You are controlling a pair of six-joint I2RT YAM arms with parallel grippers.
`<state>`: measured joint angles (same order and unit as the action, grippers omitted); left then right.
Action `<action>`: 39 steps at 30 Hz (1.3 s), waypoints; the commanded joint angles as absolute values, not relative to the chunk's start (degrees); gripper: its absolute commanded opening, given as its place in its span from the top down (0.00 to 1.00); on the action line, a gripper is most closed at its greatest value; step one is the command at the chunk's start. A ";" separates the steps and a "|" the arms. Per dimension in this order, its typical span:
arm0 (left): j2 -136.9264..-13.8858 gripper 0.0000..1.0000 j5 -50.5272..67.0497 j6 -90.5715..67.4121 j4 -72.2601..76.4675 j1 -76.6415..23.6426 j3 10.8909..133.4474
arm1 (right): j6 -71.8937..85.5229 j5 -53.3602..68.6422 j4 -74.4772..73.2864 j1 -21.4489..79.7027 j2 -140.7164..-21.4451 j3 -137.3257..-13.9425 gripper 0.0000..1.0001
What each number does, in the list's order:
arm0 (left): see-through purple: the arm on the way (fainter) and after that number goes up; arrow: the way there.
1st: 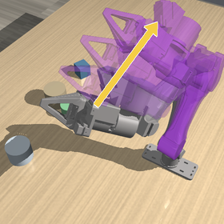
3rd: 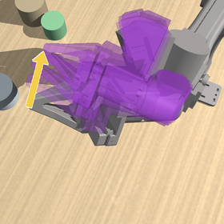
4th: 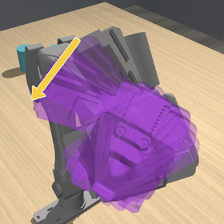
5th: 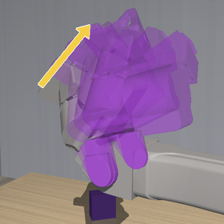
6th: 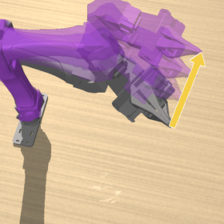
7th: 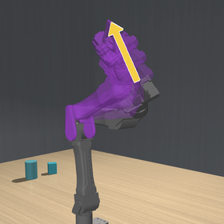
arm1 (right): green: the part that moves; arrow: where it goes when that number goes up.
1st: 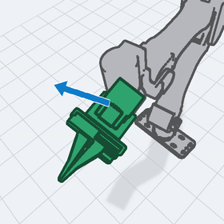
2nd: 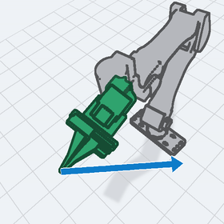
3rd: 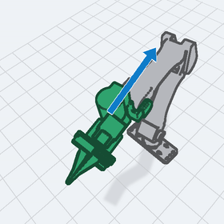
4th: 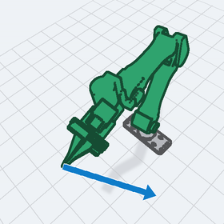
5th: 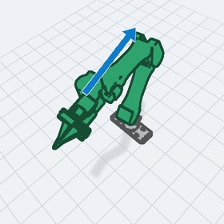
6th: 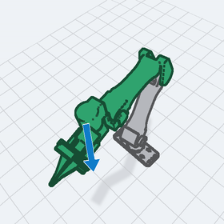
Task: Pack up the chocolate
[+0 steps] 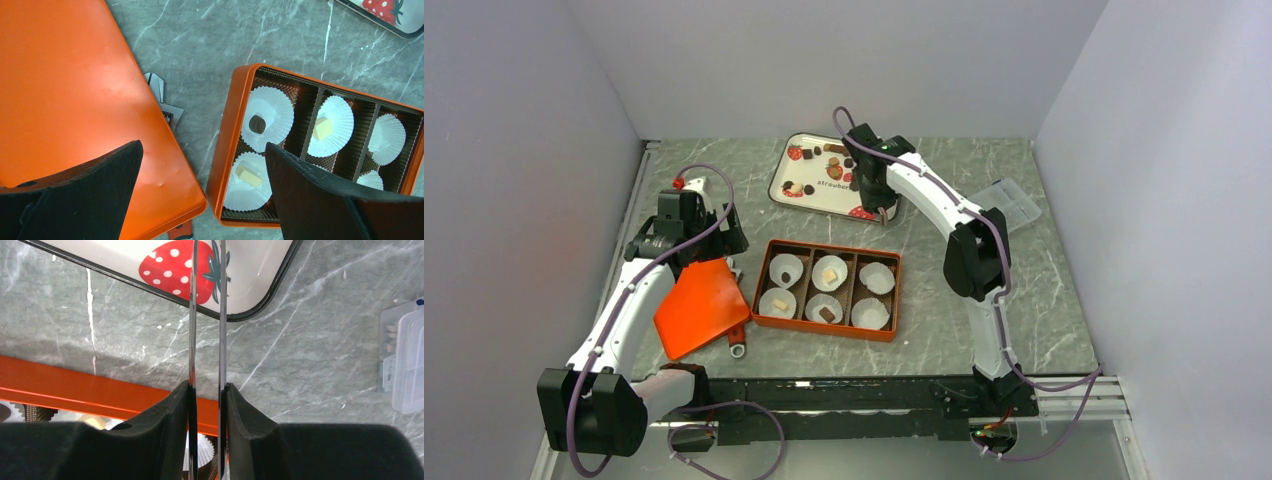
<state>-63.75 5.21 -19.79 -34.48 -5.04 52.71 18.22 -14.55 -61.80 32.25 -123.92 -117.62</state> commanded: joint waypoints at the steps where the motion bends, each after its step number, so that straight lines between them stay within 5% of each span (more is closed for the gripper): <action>1: -63.94 0.01 5.39 -19.78 -32.78 -4.66 52.82 | 18.54 -16.07 -60.75 32.17 -121.48 -118.61 0.72; 39: -62.68 0.01 6.19 -19.95 -32.52 -4.66 52.73 | 23.98 -4.53 -71.11 42.58 -82.81 -87.44 0.76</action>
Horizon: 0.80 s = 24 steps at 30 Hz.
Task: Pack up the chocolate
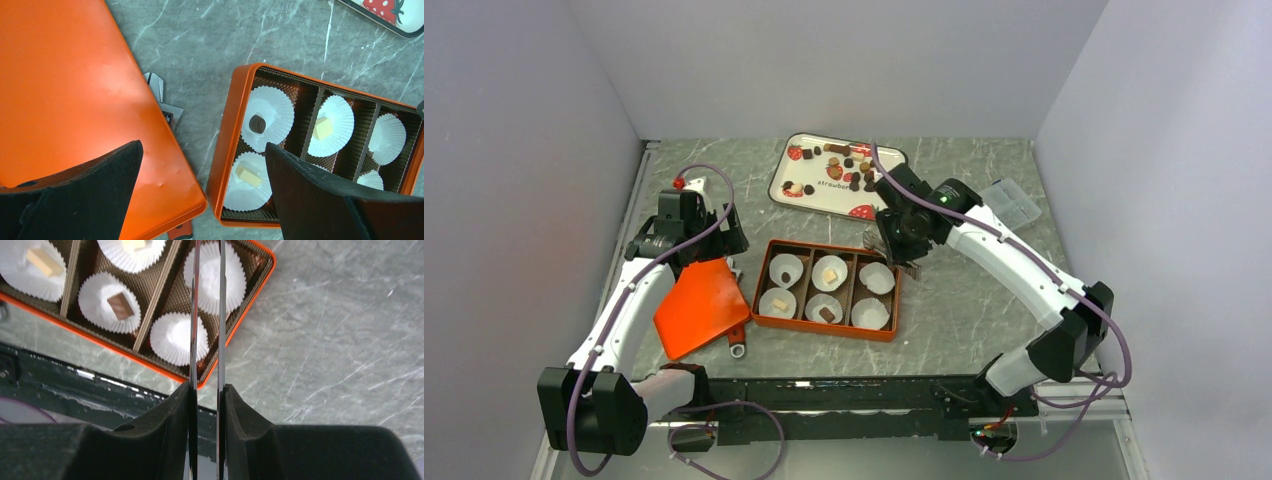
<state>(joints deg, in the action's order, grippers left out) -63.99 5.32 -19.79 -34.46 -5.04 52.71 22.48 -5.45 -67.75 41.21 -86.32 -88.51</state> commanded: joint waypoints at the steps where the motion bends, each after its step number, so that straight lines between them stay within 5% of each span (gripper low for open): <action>1: -62.67 0.01 6.16 -19.95 -32.52 -4.66 52.69 | 24.14 -4.49 -71.82 42.84 -82.31 -86.91 0.76; 13: -62.62 0.01 5.87 -19.95 -32.61 -4.66 52.73 | 25.05 -4.07 -71.04 43.77 -80.48 -79.78 0.74; 24: -62.84 0.01 5.56 -19.87 -32.70 -4.66 52.67 | 25.13 -6.23 -69.94 43.76 -82.70 -81.15 0.58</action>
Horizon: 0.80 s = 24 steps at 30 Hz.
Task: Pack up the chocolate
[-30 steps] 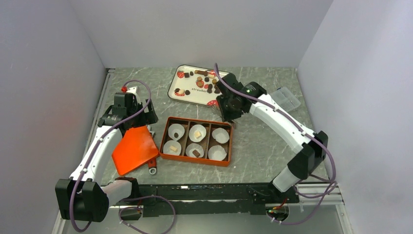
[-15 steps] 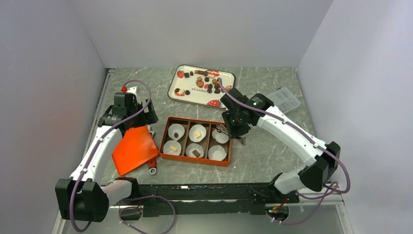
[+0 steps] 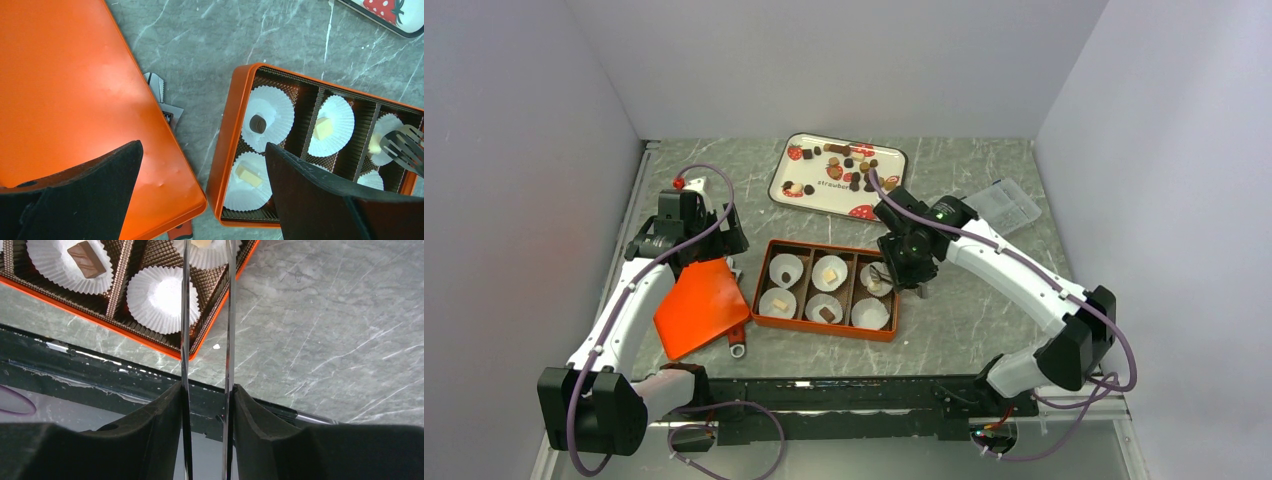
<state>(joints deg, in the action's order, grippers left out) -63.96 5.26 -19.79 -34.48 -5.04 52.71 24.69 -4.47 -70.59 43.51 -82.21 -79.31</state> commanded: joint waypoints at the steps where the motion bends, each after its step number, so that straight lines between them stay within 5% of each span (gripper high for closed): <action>1: -62.84 0.01 5.57 -19.87 -32.70 -4.66 52.73 | 25.14 -6.28 -70.00 43.77 -82.80 -81.27 0.58; 24: -63.37 0.01 6.22 -19.86 -32.54 -4.66 52.70 | 22.06 -13.25 -60.10 34.03 -94.25 -98.22 0.58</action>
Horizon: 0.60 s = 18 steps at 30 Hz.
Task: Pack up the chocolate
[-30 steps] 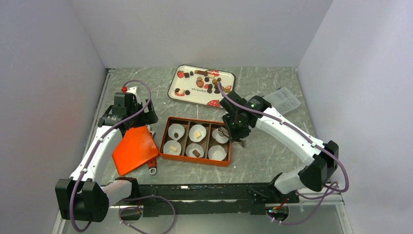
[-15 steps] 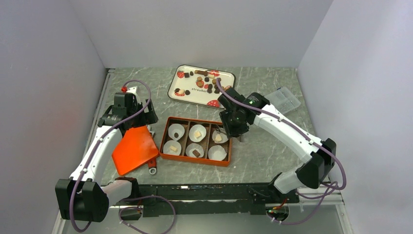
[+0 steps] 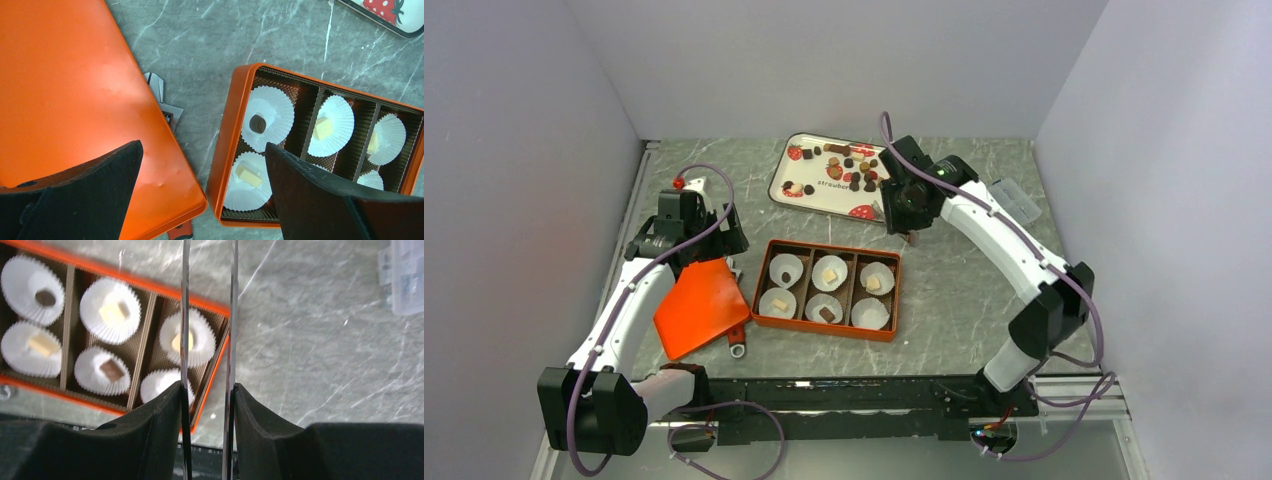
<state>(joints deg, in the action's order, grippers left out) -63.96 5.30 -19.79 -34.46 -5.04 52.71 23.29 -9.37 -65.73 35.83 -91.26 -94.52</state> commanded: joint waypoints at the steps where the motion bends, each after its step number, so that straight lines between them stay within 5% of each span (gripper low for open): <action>1: -63.43 0.01 6.28 -19.86 -32.50 -4.66 52.71 | 21.84 -14.07 -59.51 33.41 -95.37 -98.86 0.58; 18: -64.12 0.01 6.85 -19.87 -32.34 -4.66 52.64 | 18.91 -15.14 -55.07 26.19 -114.38 -111.03 0.58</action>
<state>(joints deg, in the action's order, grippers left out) -64.01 5.61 -19.79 -34.06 -5.04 52.71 20.36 -14.39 -57.06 27.07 -112.71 -106.08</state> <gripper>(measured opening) 0.992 0.426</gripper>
